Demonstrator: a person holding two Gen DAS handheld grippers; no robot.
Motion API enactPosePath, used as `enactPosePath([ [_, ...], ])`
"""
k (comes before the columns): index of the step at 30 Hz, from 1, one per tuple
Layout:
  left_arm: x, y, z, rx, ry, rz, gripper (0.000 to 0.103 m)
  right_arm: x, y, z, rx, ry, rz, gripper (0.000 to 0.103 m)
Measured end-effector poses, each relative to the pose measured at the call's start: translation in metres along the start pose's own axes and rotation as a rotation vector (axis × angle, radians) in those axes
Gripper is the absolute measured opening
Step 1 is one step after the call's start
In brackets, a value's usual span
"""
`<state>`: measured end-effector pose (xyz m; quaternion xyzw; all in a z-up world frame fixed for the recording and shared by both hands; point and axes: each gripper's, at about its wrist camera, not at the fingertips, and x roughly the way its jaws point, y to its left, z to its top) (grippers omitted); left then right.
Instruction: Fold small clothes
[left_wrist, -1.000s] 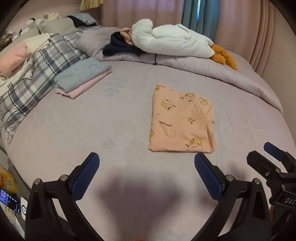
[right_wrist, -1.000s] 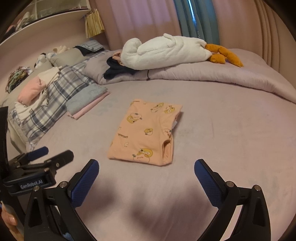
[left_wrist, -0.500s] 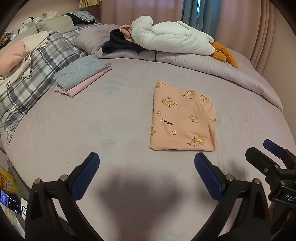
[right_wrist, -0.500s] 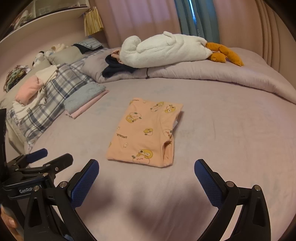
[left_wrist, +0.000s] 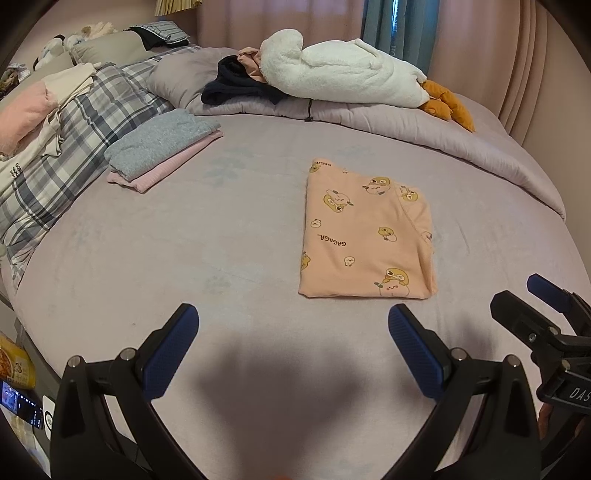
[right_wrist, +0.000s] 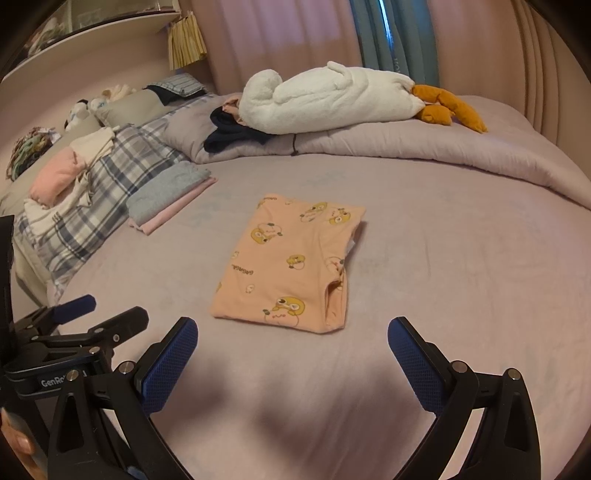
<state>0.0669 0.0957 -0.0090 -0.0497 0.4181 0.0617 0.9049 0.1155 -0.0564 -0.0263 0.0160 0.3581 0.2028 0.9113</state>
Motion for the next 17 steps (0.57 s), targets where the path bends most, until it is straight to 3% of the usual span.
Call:
enactPosePath([
  [17,0.0029,-0.0042,-0.0004,0.005,0.004,-0.002,0.103,0.0030,-0.0016,-0.0028,0.003,0.006,0.007,0.102],
])
